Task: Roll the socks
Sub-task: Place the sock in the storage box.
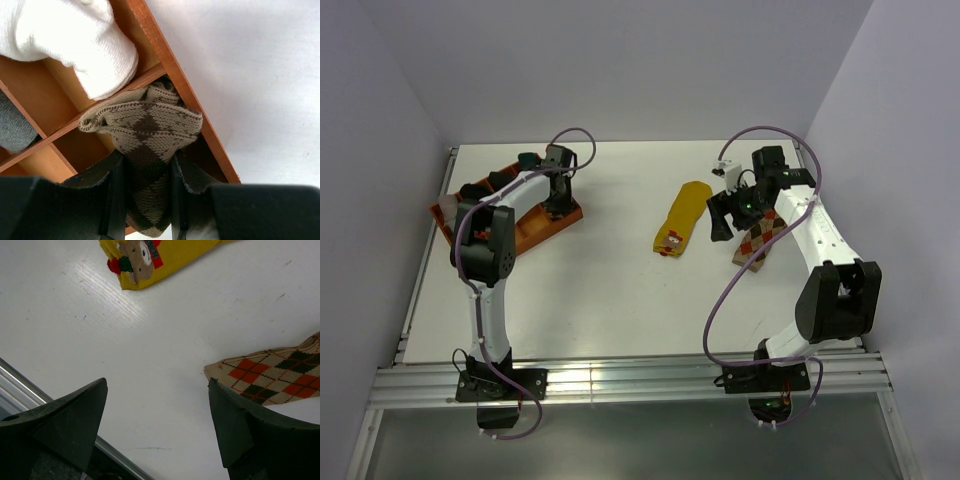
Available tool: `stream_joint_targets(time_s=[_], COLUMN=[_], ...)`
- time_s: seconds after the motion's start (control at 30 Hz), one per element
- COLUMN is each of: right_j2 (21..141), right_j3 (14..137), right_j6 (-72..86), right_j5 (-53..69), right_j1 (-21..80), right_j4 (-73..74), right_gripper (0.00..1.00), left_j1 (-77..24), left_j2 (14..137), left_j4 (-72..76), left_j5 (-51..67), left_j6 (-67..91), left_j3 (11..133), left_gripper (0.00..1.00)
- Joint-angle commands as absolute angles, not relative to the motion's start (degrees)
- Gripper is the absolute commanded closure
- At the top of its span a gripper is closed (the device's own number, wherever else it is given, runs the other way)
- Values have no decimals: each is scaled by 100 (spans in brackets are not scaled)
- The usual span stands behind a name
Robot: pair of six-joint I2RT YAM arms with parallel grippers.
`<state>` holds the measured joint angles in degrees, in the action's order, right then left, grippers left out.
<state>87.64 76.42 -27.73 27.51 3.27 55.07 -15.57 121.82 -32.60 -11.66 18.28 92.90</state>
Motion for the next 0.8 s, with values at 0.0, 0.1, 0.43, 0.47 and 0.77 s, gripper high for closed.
stream_joint_targets(time_s=[0.0, 0.1, 0.43, 0.47, 0.77], right_j2=[8807, 8807, 8842, 8842, 8851], right_j3=[7638, 7620, 7638, 7646, 7629], right_j6=[-2821, -2813, -2813, -2813, -2848], right_j5=[2821, 2804, 2769, 2769, 2760], right_j1=[369, 387, 422, 431, 457], right_j4=[5458, 5458, 5449, 5458, 5475], right_gripper=[11, 11, 11, 11, 11], left_j1=[-1512, -1512, -1512, -1512, -1512], left_j2=[12551, 12489, 12138, 12138, 12041], left_j4=[-2954, -2830, -2786, -2812, -3023], left_j5=[-1186, -1274, -1433, -1485, -1714], left_j6=[2100, 2118, 2066, 2048, 1978], left_j3=[8904, 8719, 8824, 8876, 9176], left_gripper=[99, 98, 71, 68, 54])
